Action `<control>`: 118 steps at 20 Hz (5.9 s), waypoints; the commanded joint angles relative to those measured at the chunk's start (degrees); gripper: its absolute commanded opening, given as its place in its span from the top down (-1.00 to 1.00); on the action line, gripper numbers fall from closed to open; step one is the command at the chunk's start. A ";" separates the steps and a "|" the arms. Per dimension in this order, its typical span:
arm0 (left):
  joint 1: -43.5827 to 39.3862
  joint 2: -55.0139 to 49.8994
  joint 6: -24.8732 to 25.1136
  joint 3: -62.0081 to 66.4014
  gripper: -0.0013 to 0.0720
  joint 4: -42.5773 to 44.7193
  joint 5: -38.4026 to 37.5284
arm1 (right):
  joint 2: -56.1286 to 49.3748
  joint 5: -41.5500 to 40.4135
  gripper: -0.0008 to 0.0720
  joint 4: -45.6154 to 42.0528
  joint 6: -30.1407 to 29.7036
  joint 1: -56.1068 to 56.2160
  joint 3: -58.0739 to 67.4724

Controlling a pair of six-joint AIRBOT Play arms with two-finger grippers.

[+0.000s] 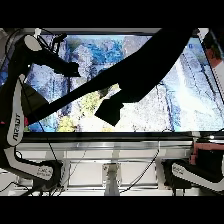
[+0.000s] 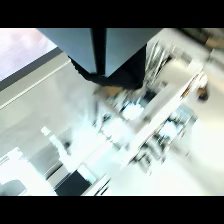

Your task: Fold the clothes and pants, and hang the long-sleeved shirts on hangers.

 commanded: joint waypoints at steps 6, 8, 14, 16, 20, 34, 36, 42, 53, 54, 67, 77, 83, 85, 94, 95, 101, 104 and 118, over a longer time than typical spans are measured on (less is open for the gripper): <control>0.22 -0.02 1.29 -0.02 0.94 -0.13 1.18 | -1.31 20.28 0.94 -12.39 5.51 -18.62 0.20; 0.20 -0.02 1.27 -0.02 0.94 -0.13 1.16 | -2.60 24.28 0.94 -14.36 8.33 -21.62 0.20; 0.20 -0.02 1.29 -0.02 0.94 0.07 0.59 | -5.01 30.34 0.94 -17.38 8.52 -23.85 0.22; 0.74 -0.02 1.27 -0.02 0.94 2.01 0.63 | -5.07 30.16 0.94 -17.55 8.57 -24.70 0.22; 4.55 0.02 -0.63 0.00 0.95 7.43 1.27 | -5.11 32.02 0.94 -17.59 9.22 -28.59 0.33; 5.40 0.81 5.92 -0.07 0.95 -1.66 0.15 | -5.97 20.59 0.93 3.04 -12.37 -20.26 2.03; 4.48 0.81 8.76 -0.70 0.95 -5.51 -0.59 | -7.08 22.05 0.93 -4.90 -4.46 -21.44 2.05; -1.29 0.79 8.74 -15.08 -0.36 -6.80 -3.26 | -9.73 26.56 0.93 -7.96 -2.99 -22.21 2.05; -9.51 -4.59 6.71 -29.53 0.14 -12.66 0.26 | -10.14 30.82 0.93 -8.70 -4.20 -22.16 2.05; -9.64 -4.76 5.84 -29.53 0.14 -12.61 1.36 | -10.14 31.34 0.93 -8.72 -4.59 -22.14 2.05; -15.61 -4.96 -7.67 -29.53 0.14 -7.91 14.56 | -10.14 32.92 0.93 -8.50 -4.59 -22.05 2.05; -16.98 -5.70 -13.81 -29.51 0.16 -6.12 23.56 | -10.14 32.79 0.93 -8.22 -4.57 -22.05 2.05; -16.41 -3.56 -9.90 -28.17 0.95 -9.22 24.20 | -10.12 32.81 0.93 -7.74 -3.69 -22.05 2.05; -14.40 1.44 -8.24 -24.74 0.95 -9.33 24.63 | -10.12 31.74 0.93 -7.50 -0.46 -22.10 2.12; 8.90 19.82 -12.35 -6.95 0.95 -9.35 38.45 | -10.01 16.50 0.93 7.15 9.62 -22.03 5.22; 10.78 20.20 -12.35 -6.86 0.95 -9.35 38.05 | -10.01 16.37 0.93 7.10 9.64 -22.03 5.81; 15.10 18.29 -12.96 -6.93 0.95 -2.89 34.27 | -10.08 18.49 0.93 3.74 9.62 -22.03 6.23; 15.69 17.31 -15.17 -6.93 0.95 6.29 29.79 | -10.08 20.35 0.93 -1.42 9.62 -22.05 6.23; 21.07 16.13 -11.61 -7.08 0.95 15.26 13.66 | -10.05 32.94 0.94 -6.62 9.40 -21.97 6.23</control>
